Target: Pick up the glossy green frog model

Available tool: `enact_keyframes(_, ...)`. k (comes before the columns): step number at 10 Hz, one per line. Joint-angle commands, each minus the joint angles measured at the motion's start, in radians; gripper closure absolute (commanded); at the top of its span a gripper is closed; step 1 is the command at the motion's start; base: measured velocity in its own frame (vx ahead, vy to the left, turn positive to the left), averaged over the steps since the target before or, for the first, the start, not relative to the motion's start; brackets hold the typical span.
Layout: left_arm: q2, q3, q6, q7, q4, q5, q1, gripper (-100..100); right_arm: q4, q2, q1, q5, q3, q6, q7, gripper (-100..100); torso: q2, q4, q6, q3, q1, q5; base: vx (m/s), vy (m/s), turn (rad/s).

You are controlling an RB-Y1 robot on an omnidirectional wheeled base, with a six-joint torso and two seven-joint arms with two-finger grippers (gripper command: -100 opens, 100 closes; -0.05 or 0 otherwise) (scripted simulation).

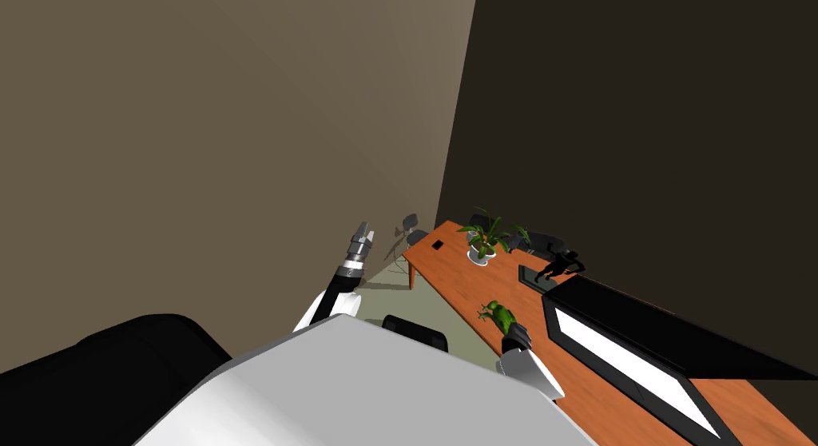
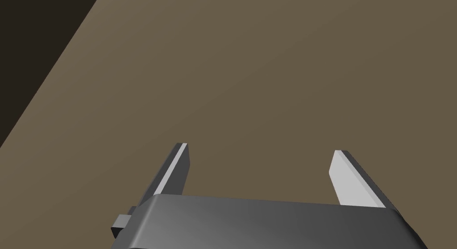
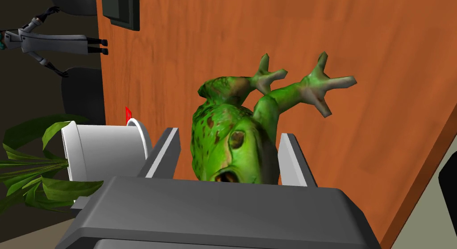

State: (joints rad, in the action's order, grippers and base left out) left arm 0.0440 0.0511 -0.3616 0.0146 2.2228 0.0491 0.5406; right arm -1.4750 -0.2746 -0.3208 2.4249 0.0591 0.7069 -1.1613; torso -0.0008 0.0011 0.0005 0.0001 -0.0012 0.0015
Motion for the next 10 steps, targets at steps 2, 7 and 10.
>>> enact_keyframes(2,0.0,0.0,0.0,0.0,0.0,0.0,0.0,0,-0.001,-0.001,0.001,0.0,-0.001,0.0,0.0,100,0.001,-0.001,0.0,0.0,0.001,-0.001,0.0,0.0,0.0)
enact_keyframes(7,0.0,0.0,0.0,0.0,0.0,0.0,0.0,0,-0.042,-0.021,-0.01,0.033,0.006,0.029,0.016,100,0.003,0.0,0.0,0.002,0.005,0.001,-0.013,0.021,0.015)
enact_keyframes(10,0.0,0.0,0.0,0.0,0.0,0.0,0.0,0,-0.052,-0.028,-0.012,0.045,0.008,0.036,0.02,0,0.005,0.001,0.0,0.003,0.006,0.003,-0.034,0.03,0.01)
